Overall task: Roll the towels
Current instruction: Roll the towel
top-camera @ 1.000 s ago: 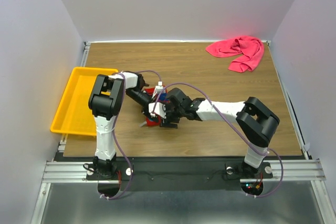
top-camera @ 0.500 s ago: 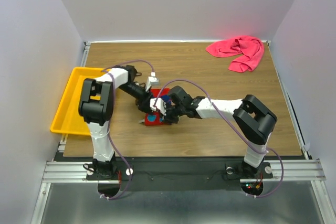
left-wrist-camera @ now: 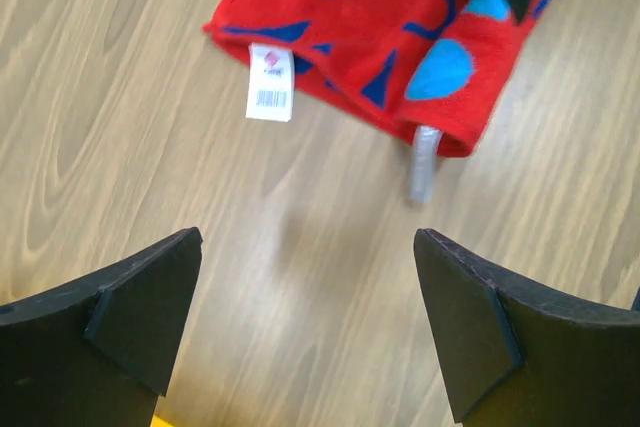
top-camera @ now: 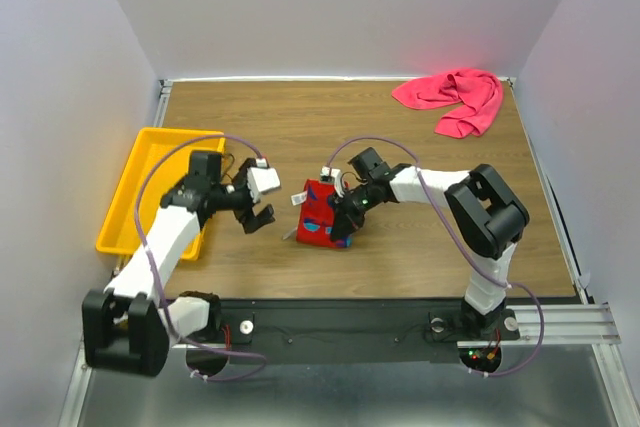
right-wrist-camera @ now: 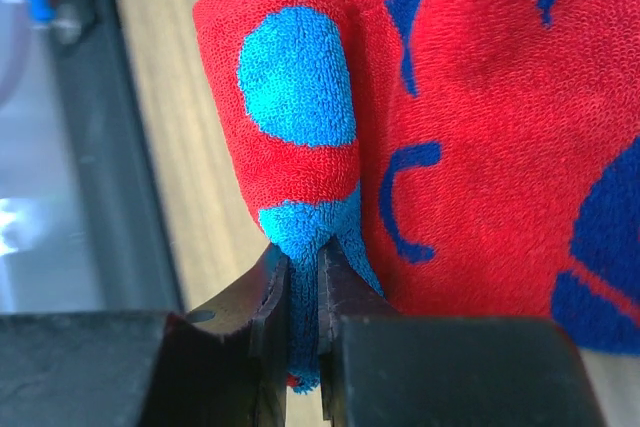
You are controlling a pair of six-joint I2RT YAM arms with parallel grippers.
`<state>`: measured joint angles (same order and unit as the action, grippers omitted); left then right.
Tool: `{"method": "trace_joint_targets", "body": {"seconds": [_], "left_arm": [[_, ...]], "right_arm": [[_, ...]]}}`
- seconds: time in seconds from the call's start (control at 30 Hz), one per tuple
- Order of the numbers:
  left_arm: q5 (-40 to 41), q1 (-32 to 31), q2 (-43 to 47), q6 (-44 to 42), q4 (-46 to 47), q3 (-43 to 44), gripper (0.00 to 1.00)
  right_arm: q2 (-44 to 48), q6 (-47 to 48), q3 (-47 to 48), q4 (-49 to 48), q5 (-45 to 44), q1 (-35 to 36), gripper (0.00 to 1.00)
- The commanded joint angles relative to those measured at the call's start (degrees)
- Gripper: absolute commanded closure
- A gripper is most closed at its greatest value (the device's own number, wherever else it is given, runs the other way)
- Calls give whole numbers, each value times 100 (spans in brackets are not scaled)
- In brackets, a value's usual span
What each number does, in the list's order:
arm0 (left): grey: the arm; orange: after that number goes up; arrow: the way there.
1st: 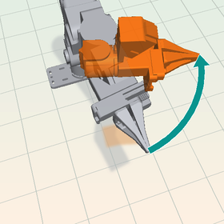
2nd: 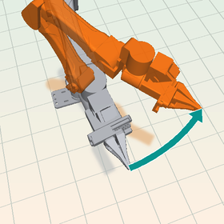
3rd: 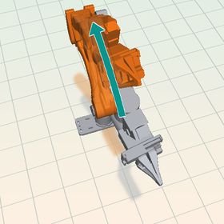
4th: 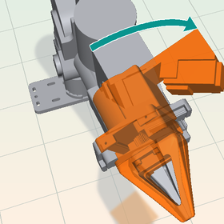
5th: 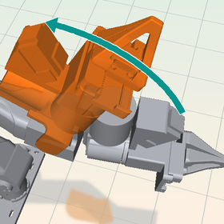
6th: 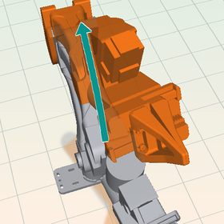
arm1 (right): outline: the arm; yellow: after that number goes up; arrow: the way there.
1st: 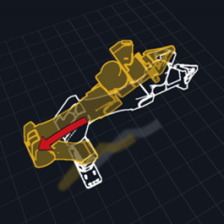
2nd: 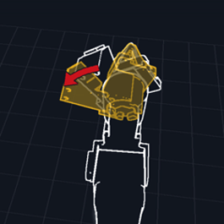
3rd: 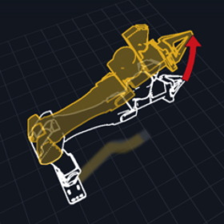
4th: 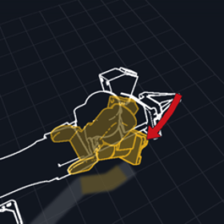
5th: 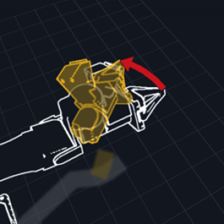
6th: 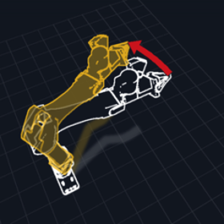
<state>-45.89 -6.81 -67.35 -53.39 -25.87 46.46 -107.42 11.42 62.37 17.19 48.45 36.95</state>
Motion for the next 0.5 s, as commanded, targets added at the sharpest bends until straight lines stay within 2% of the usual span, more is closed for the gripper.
{"method": "trace_joint_targets", "body": {"seconds": [0.0, 0.1, 0.27, 0.47], "left_arm": [[946, -767, 975, 284, 1293, -846, 1], [1704, -1698, 1338, 486, 1865, -1358, 1], [2688, -3147, 1155, 443, 2279, -1552, 1], [3244, -4047, 435, 303, 2552, -1482, 1]], "right_arm": [[-534, -351, 258, 943, 700, -65, 99], [-912, -342, 521, 1093, 1165, -144, 99], [-1474, -298, 847, 1374, 1448, -206, 99], [-1905, -526, 1145, 1480, 1703, -267, 97]]}}
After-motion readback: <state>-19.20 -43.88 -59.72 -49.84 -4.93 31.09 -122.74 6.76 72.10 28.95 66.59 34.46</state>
